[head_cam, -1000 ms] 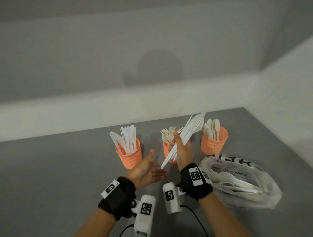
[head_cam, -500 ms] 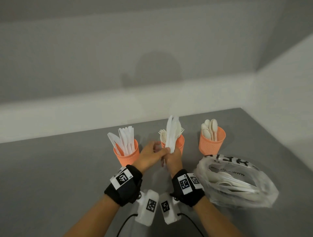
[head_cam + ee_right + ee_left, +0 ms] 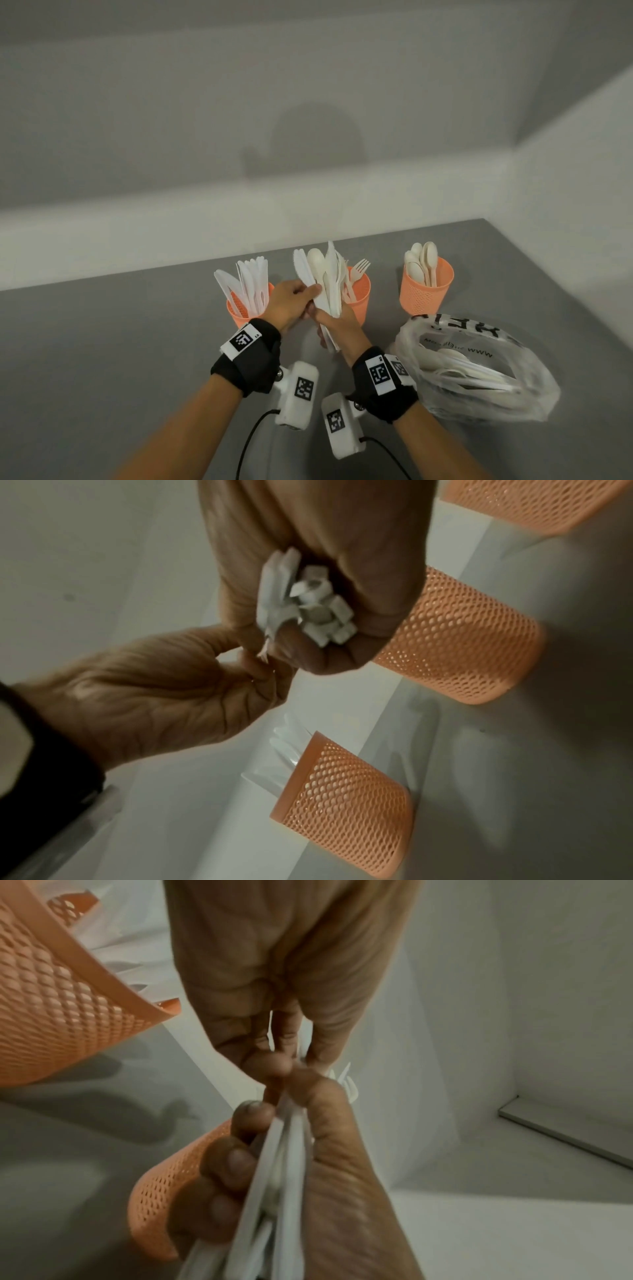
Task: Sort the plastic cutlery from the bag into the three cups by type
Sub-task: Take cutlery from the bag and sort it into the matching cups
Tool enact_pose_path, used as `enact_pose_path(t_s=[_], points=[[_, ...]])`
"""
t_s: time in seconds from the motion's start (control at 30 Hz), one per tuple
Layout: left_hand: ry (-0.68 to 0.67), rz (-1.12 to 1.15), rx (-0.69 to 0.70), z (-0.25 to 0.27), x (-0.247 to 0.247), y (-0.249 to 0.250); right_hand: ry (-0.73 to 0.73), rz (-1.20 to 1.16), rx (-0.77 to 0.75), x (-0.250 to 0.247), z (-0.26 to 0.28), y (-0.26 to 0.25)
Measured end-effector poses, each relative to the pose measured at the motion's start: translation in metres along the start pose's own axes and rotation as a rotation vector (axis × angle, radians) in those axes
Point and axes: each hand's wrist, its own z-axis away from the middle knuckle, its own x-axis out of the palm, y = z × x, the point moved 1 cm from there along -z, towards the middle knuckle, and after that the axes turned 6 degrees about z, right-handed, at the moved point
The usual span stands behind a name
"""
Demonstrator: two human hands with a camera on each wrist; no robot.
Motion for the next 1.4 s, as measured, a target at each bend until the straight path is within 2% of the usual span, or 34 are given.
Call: enact_pose_path(t_s=[0.17, 0.37, 0.43, 0.53, 0.63, 0.77, 0.87, 0.97, 1.13, 1.23, 1.4], points=[[-0.048, 0.079, -0.017, 0.000, -0.001, 0.000, 0.008, -0.137, -0.009, 0.001, 0.004, -0.007], [-0.073, 0.093, 0.021, 0.004, 0.004, 0.000, 0.024, -0.142, 0.000, 0.001, 0.006, -0.007], [-0.055, 0.120, 0.044, 0.006, 0.004, 0.001, 0.034, -0.142, 0.008, 0.000, 0.005, -0.007], [0.003, 0.278, 0.053, 0.011, 0.000, 0.007, 0.080, -0.113, 0.049, -0.002, 0.004, -0.006], [0.133, 0.352, 0.165, 0.009, -0.013, 0.011, 0.103, -0.130, 0.069, -0.005, 0.006, -0.006], [0.452, -0.014, 0.519, 0.002, -0.046, 0.016, 0.071, -0.163, 0.089, -0.006, 0.004, -0.008], [0.576, -0.149, 0.631, -0.004, -0.071, 0.008, 0.056, -0.115, 0.106, -0.005, 0.004, -0.009], [0.652, -0.318, 0.523, -0.015, -0.088, -0.012, 0.035, -0.080, 0.102, -0.003, 0.003, -0.007], [0.478, -0.505, 0.306, -0.026, -0.085, -0.039, -0.014, -0.063, 0.118, -0.003, 0.004, -0.009], [0.429, -0.556, 0.256, -0.031, -0.080, -0.045, -0.042, -0.044, 0.116, -0.002, 0.006, -0.012], [0.444, -0.553, 0.254, -0.032, -0.077, -0.036, -0.022, -0.029, 0.068, -0.002, 0.008, -0.014]])
